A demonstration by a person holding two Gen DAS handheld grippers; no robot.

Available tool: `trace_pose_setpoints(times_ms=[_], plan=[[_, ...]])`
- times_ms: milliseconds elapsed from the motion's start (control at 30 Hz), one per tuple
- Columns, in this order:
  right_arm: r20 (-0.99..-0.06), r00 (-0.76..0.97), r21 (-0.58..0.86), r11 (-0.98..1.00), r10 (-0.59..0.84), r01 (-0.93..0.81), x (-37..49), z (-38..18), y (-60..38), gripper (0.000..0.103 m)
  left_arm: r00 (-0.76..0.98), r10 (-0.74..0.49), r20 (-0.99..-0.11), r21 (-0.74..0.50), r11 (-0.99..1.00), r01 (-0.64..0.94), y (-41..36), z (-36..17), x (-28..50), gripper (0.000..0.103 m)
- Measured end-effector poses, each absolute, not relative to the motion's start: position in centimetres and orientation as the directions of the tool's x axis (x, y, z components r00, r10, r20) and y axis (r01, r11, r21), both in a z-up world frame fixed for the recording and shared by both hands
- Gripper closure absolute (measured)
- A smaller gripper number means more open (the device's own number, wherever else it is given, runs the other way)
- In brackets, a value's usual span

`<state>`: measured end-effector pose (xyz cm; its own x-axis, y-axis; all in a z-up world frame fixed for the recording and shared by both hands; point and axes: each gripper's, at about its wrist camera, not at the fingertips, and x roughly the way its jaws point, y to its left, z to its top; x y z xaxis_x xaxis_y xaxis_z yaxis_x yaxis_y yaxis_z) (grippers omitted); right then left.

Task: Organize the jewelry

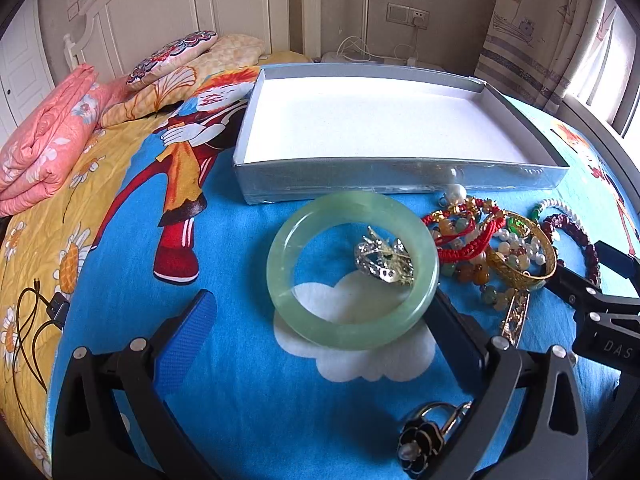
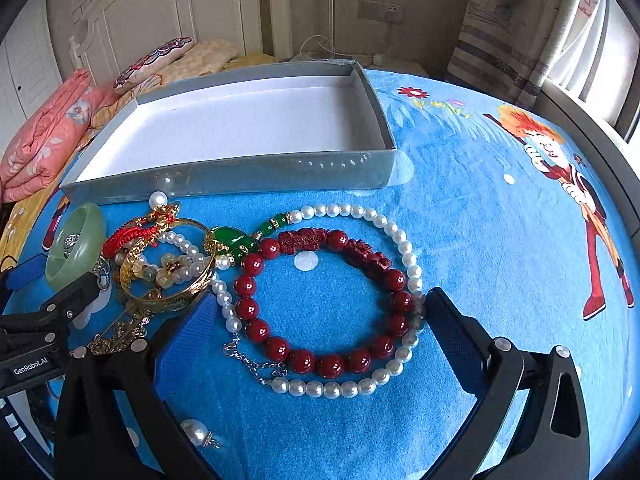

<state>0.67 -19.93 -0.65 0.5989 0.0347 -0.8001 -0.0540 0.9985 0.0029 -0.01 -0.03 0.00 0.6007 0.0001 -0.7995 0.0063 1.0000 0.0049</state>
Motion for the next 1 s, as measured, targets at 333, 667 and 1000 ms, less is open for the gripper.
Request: trace_pose_setpoints(times_ms=[333, 667, 1000], plan=[[-0.800, 0.599, 0.003, 0.999, 0.035, -0.054, 0.65, -0.64, -19.92, 0.004, 0.602, 0.003, -0.798, 0.005, 1.000, 0.001, -0.08, 0.09, -0.51, 0.002], [-0.800, 0.599, 0.003, 0.999, 0.035, -0.054, 0.66, -0.65, -19.92, 0.004, 0.602, 0.004, -0.799, 0.005, 1.000, 0.000, -0.10, 0.10, -0.50, 0.002], [-0.800, 0.599, 0.003, 0.999, 0.035, -0.054, 0.66, -0.64, -19.92, 0.004, 0.602, 0.004, -0.799, 0.005, 1.000, 0.001, -0.09, 0.12, -0.51, 0.002]])
